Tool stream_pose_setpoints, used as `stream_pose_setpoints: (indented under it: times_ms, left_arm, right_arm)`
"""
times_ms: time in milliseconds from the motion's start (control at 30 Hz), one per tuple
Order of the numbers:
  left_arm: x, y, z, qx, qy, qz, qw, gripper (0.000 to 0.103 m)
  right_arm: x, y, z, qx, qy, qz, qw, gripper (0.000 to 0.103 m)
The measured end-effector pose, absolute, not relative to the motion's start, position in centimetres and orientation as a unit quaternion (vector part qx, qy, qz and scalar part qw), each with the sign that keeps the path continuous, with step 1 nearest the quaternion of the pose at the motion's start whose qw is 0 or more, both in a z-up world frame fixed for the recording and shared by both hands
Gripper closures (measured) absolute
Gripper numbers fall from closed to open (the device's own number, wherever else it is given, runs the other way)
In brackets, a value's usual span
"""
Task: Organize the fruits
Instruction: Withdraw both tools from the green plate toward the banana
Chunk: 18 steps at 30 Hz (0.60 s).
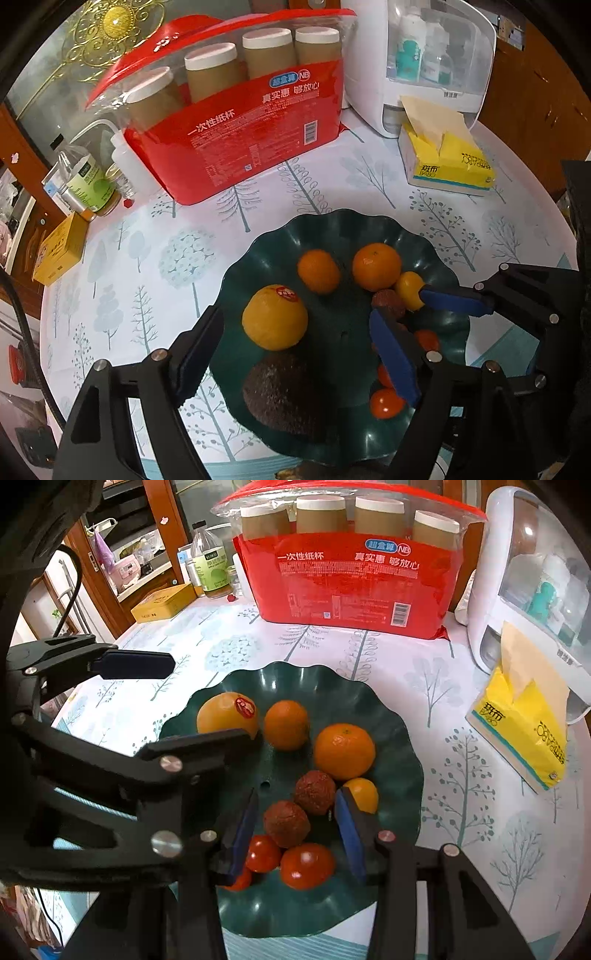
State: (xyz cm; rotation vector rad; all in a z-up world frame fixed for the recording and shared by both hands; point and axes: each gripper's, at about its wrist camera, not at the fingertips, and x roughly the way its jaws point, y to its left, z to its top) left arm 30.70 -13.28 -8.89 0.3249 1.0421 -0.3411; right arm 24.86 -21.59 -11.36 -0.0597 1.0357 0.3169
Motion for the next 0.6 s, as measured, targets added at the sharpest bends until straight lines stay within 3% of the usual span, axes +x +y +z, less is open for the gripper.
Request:
stream_pose_setpoints:
  times_ms: [100,600]
  left_arm:
    - [30.2,-13.0,-8.2,0.149,0.493,-0.155,0.843,0.015]
    - [26.1,-11.0,-3.6,0.120,0.481,-0.161,0.853,0.014]
  right_arm:
    - [24.4,-21.5,-11.0,-0.028,0.492,0.152,0.857,0.059]
    - [20.6,-21.7,-6.3,-0.010,0.473,0.135,0.870,0.059]
